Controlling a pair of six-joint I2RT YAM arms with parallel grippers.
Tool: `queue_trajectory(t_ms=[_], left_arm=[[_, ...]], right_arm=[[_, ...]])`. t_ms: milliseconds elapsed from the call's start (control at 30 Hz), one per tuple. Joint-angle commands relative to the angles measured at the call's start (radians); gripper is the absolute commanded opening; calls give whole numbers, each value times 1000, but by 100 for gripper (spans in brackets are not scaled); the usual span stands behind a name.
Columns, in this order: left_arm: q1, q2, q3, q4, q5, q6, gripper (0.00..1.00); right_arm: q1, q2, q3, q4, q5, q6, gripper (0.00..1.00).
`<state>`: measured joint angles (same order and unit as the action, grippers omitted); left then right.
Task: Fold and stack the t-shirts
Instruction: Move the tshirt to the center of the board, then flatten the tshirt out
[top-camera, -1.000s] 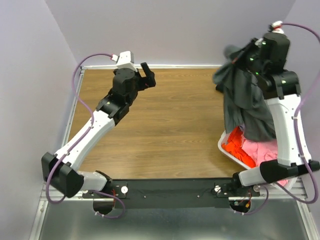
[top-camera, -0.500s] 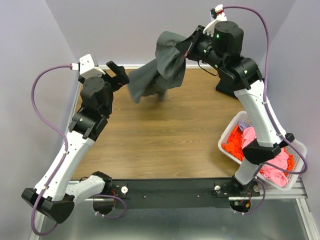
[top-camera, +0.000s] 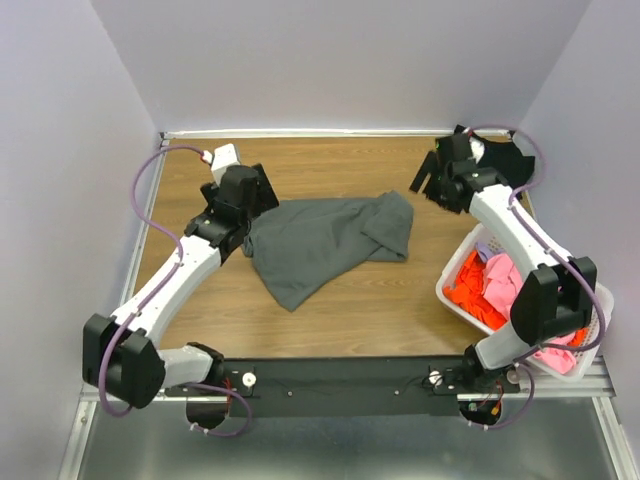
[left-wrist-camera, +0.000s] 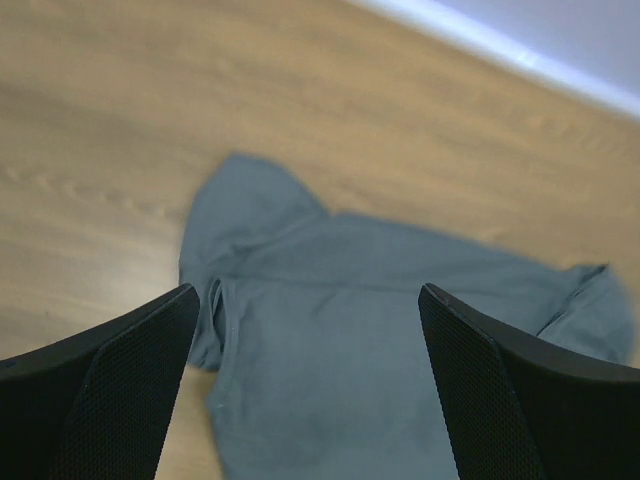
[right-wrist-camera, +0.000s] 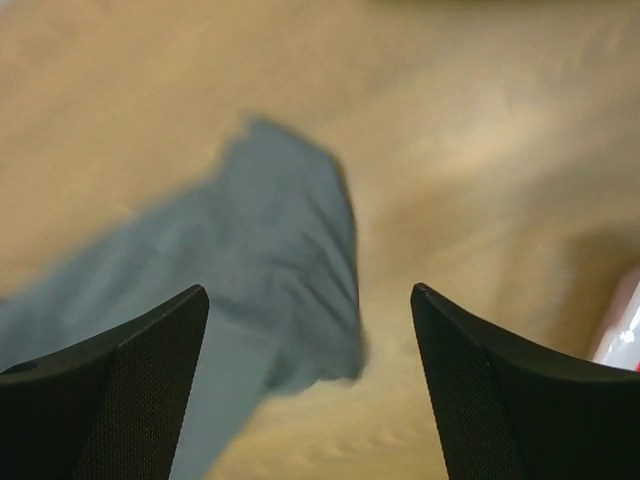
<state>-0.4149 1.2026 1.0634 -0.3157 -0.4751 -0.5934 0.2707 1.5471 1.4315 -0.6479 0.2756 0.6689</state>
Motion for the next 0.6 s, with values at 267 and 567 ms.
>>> queue_trajectory(t_ms=[267, 567], left_arm=[[30, 195, -100, -49, 153, -107, 98], [71, 290, -131, -80, 194, -149, 98]], right_arm=[[108, 74, -184, 100, -352, -238, 89], [145, 280, -96, 100, -362, -278, 88]])
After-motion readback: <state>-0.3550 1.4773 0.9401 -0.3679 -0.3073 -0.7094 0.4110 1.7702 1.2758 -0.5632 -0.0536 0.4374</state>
